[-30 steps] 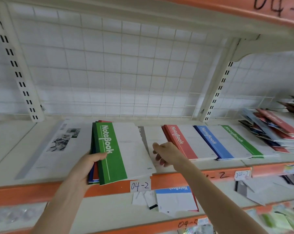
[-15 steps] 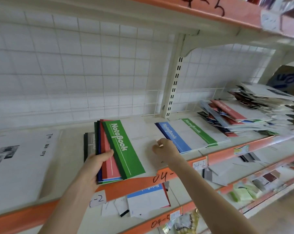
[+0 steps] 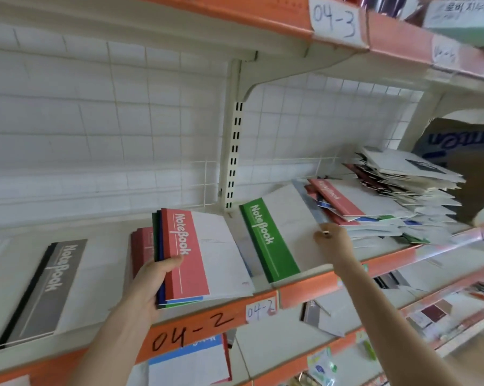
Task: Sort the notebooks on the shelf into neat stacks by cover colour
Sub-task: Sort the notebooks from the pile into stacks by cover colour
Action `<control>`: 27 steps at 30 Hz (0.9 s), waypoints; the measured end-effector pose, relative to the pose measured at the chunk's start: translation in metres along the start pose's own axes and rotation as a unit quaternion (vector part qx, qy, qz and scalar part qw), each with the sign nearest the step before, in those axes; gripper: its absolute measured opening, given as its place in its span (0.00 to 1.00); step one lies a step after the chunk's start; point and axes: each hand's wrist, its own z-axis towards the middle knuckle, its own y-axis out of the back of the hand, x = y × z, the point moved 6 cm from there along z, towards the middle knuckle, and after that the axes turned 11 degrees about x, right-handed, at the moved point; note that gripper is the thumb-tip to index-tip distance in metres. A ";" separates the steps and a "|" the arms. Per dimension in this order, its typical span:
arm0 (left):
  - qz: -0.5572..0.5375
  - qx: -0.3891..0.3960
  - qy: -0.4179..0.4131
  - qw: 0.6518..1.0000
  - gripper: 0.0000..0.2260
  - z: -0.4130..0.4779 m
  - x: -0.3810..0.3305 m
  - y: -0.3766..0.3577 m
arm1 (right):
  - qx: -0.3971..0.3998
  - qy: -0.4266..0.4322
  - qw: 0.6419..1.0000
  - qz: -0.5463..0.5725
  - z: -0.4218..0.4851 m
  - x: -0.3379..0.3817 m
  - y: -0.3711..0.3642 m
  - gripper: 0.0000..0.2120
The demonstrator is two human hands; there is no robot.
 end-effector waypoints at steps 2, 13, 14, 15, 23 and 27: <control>0.003 -0.013 0.002 1.000 0.13 0.004 0.003 -0.008 | -0.016 -0.017 0.999 -0.030 0.014 -0.011 0.016 0.13; -0.006 -0.050 0.010 0.999 0.13 0.010 0.016 -0.024 | 0.019 0.149 0.910 -0.386 0.002 0.011 -0.030 0.19; -0.009 -0.053 0.009 0.999 0.13 0.009 0.017 -0.024 | 0.056 0.185 0.913 -0.359 -0.003 0.014 -0.040 0.20; -0.011 -0.056 0.008 0.998 0.13 0.009 0.017 -0.024 | 0.106 0.208 0.913 -0.334 -0.009 0.018 -0.051 0.21; -0.012 -0.061 -0.016 0.998 0.10 0.000 0.014 -0.028 | 0.261 0.163 0.875 -0.375 -0.006 0.008 -0.092 0.22; -0.016 -0.073 -0.037 0.997 0.08 -0.006 0.009 -0.029 | 0.247 0.146 0.888 -0.359 0.013 0.000 -0.084 0.20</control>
